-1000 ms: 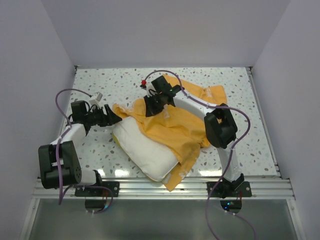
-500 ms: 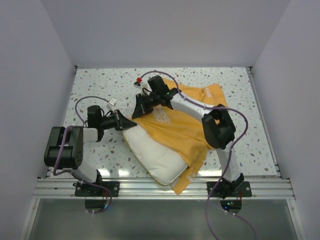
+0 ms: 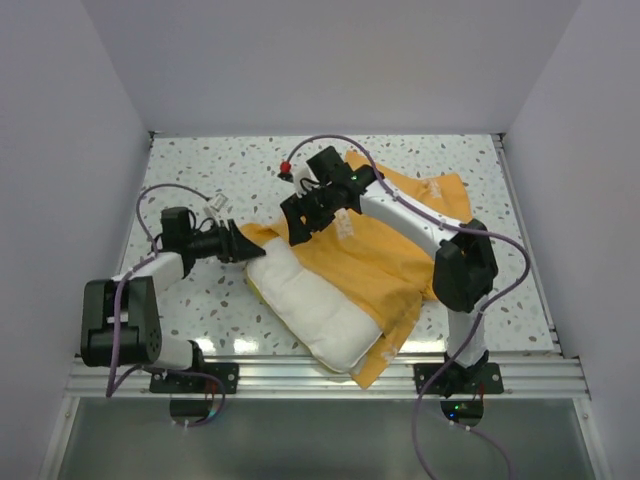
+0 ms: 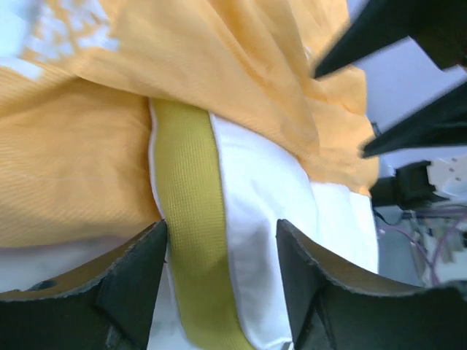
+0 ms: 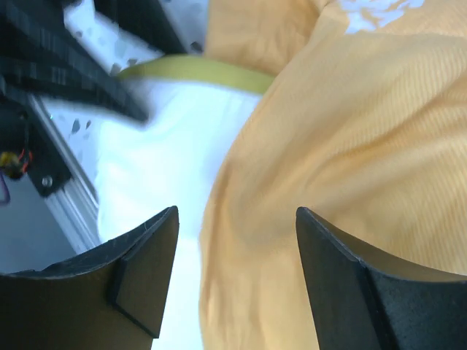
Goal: Put the pillow into the pillowcase
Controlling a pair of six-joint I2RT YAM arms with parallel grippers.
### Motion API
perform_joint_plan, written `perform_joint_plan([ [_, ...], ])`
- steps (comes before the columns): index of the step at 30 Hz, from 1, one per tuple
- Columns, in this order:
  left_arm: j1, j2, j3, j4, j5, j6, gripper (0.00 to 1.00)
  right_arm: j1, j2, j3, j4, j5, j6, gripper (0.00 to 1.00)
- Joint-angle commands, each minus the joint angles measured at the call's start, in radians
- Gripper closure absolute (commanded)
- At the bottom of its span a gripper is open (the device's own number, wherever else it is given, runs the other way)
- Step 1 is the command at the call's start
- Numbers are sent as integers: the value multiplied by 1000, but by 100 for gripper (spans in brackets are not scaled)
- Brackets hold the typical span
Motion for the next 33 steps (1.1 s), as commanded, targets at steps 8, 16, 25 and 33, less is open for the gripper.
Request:
perform_joint_plan([
  [8,125,189,479,-344,-133,477,22,197,-258,-208,-140,7,-248,15],
  [16,-6,385,632,-329,-316,530,17,300,-176,-314,-143,254,-224,8],
  [25,-79,584,767,-516,-293,615,50,211,-239,-477,-173,469,-360,18],
  [33,-98,499,612,-773,-129,834,100,-39,-311,-472,-151,524,-504,19],
])
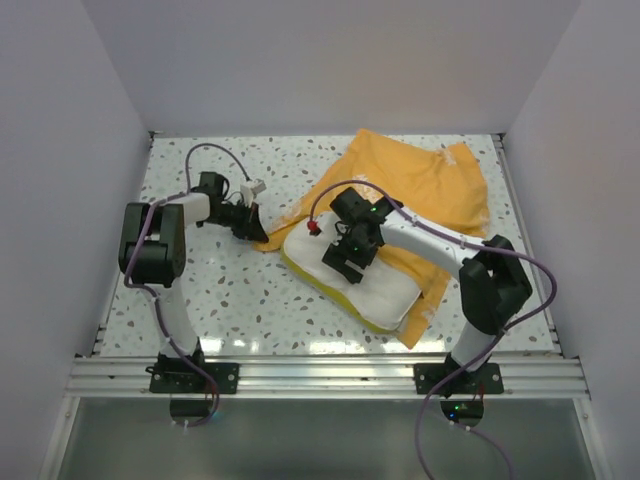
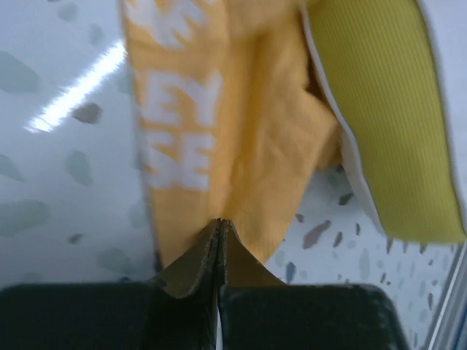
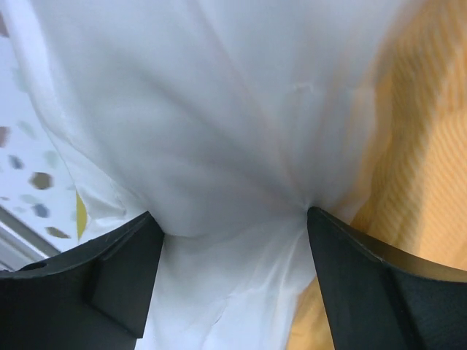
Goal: Put the pillow into the pillowcase
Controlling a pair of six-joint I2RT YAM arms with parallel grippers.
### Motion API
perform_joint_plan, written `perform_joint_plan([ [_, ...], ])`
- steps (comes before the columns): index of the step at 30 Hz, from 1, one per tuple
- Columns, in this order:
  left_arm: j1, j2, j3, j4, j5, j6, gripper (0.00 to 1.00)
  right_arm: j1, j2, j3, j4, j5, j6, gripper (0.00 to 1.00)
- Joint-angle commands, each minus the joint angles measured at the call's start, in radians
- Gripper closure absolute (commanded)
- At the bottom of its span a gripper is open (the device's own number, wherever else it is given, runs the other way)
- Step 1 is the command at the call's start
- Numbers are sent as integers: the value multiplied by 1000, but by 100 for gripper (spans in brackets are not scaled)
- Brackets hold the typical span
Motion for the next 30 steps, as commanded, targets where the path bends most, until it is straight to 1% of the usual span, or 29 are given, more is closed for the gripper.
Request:
perform_joint_plan([
  [1,-40,-110,-108,-206,102,170,100,-115,-56,-9,-6,170,-122,19],
  [2,-56,-125,-125,-226,113,216,100,-133,-63,-9,-1,159,-131,20],
  [5,-116,-190,-191,-250,168,229,100,-189,-101,-41,10,167,-159,19],
  [6,-122,-202,-200,-246,189,227,100,-217,-113,-48,0,148,-159,18],
  [7,-117,-223,-208,-232,241,214,100,-228,-130,-51,-7,124,-159,16],
  [8,-113,-231,-203,-224,257,188,99,-232,-182,-55,-1,102,-156,13],
  [9,-105,-243,-200,-148,256,137,74,-232,-205,-58,12,81,-144,5],
  [10,-84,-271,-197,-85,231,78,66,-223,-227,-55,26,56,-124,1],
  [11,-71,-283,-196,55,216,-35,59,-214,-234,-42,45,33,-87,1],
  [12,-61,-291,-190,120,191,-91,47,-200,-224,-9,52,35,-67,1],
  [13,-47,-285,-158,168,153,-133,44,-167,-207,10,63,44,-49,1],
  [14,-42,-273,-127,196,145,-173,41,-148,-189,30,83,58,-29,1],
  [15,-38,-257,-90,201,134,-187,38,-130,-135,71,92,73,5,1],
  [16,-28,-222,-23,199,113,-200,37,-98,-110,91,108,76,23,1],
  [19,10,-185,45,246,90,-280,35,-67,24,197,137,93,117,2],
  [21,24,-182,53,283,67,-316,35,-62,124,267,132,87,146,1],
  [23,27,-187,51,290,10,-310,34,-61,173,287,134,61,120,1],
  [24,25,-188,51,291,-2,-306,34,-59,196,284,129,49,106,4],
  [25,25,-179,62,291,-5,-302,34,-61,227,280,108,15,77,11],
  [26,24,-170,76,259,-11,-282,32,-61,230,269,47,-37,21,30],
  [27,22,-158,96,232,-17,-268,30,-62,221,219,19,-57,-13,40],
  [28,16,-129,131,212,-4,-251,30,-73,165,181,-10,-79,-56,48],
  [29,12,-116,145,178,-2,-224,29,-80,125,135,-64,-112,-143,59],
  [30,2,-105,155,170,-1,-214,30,-114,80,40,-85,-116,-182,65],
])
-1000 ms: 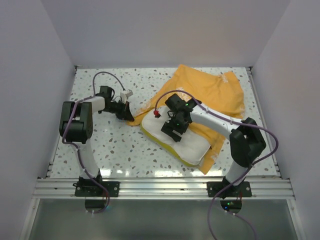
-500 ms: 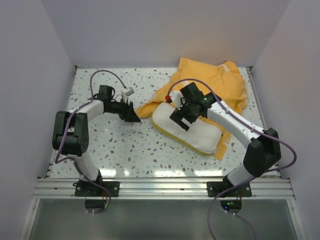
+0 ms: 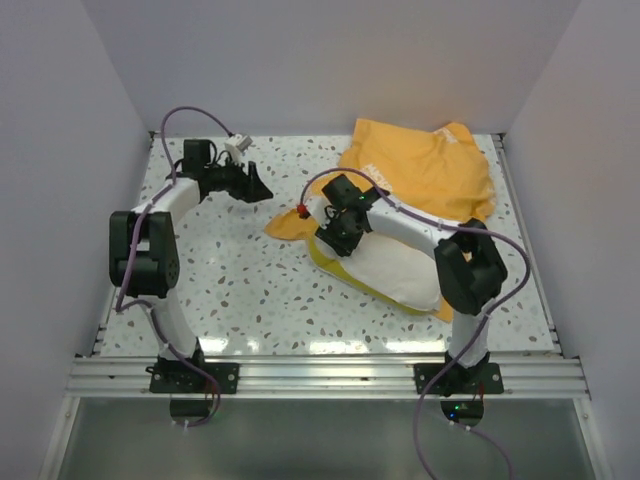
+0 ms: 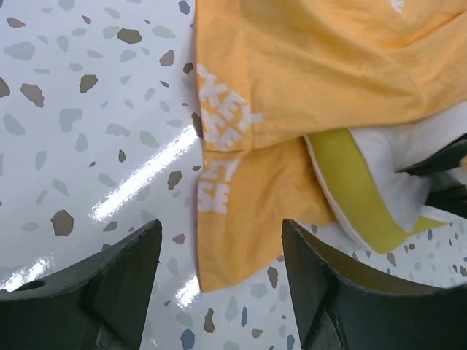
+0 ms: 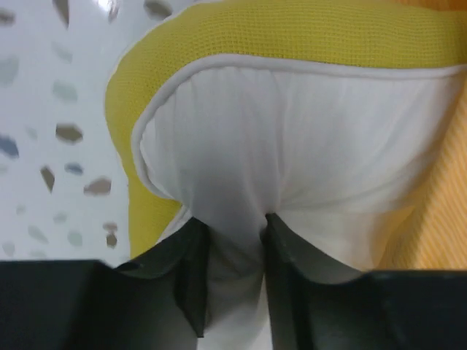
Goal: Put the pillow into the pillowcase
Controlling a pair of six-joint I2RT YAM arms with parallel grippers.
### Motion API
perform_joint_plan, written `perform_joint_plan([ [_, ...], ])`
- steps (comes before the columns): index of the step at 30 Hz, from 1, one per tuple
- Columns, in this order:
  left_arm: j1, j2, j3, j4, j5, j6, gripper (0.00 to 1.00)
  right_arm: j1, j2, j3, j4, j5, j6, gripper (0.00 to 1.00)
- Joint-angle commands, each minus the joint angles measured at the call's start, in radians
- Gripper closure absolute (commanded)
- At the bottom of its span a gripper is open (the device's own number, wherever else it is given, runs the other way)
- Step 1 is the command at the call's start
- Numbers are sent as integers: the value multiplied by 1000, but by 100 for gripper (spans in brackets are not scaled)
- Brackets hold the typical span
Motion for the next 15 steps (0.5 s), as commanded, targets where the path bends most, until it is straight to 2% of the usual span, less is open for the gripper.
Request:
perform_joint_plan([
  [1,-33,57,79,-44,10,47,30,-64,-182,-182,-241,-132,-204,71],
  [2,-41,66,79,-18,29,32,30,-95,-277,-248,-303,-152,-297,77],
  [3,-50,76,73,13,40,7,30,-157,-334,-274,-327,-152,-339,99],
  [5,-89,105,56,118,72,-62,29,-204,-481,-325,-374,-137,-469,100],
  [7,-135,144,44,216,83,-155,29,-229,-563,-406,-396,-100,-549,100],
  [8,-152,161,41,322,93,-257,29,-229,-606,-435,-391,-89,-593,100],
  [10,-202,213,31,439,112,-377,28,-232,-695,-515,-372,-69,-617,100],
  [11,-218,230,27,565,110,-504,28,-232,-713,-558,-350,-62,-624,100],
  [12,-231,249,22,635,115,-569,27,-230,-729,-572,-342,-54,-621,100],
  [13,-257,287,21,684,97,-621,21,-230,-730,-583,-339,-49,-621,100],
  [15,-279,321,27,767,63,-720,19,-232,-730,-597,-329,-46,-600,100],
])
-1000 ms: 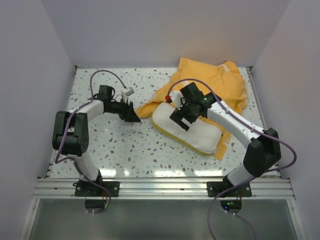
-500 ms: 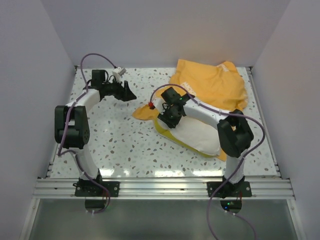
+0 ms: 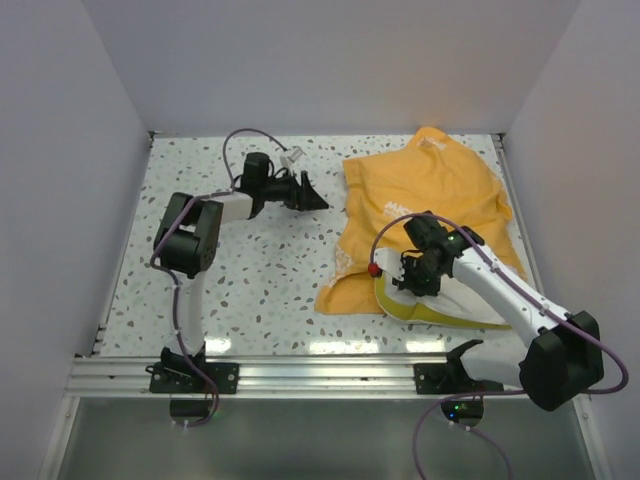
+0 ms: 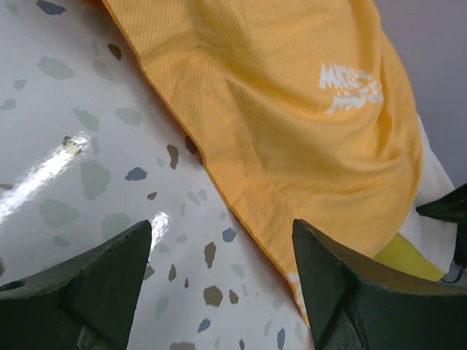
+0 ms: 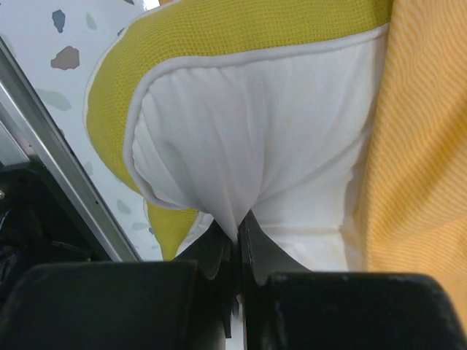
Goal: Put the pillow into the pillowcase
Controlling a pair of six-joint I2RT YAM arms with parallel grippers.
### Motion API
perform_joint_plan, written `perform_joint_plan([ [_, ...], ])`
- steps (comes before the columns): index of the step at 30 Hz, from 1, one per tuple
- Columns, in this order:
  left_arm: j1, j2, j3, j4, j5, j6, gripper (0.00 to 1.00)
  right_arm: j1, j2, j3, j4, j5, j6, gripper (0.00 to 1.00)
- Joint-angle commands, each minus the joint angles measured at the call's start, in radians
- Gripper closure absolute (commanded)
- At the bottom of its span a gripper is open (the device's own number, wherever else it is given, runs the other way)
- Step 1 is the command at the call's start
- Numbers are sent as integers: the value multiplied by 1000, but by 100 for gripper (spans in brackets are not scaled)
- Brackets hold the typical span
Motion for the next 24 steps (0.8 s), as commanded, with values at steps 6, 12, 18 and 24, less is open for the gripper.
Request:
perform_joint_plan([
  [6,-105,151,28,323,-115,-290,15,-4,-48,-18,18,0,0,100],
  [12,-186,249,80,377,-123,-376,16,-7,-107,-40,52,-19,34,100],
  [18,-218,304,34,483,-22,-558,42,-13,-111,-66,155,-19,90,100],
  [24,-220,104,-201,480,107,-546,94,-16,-102,-78,274,-42,158,100],
])
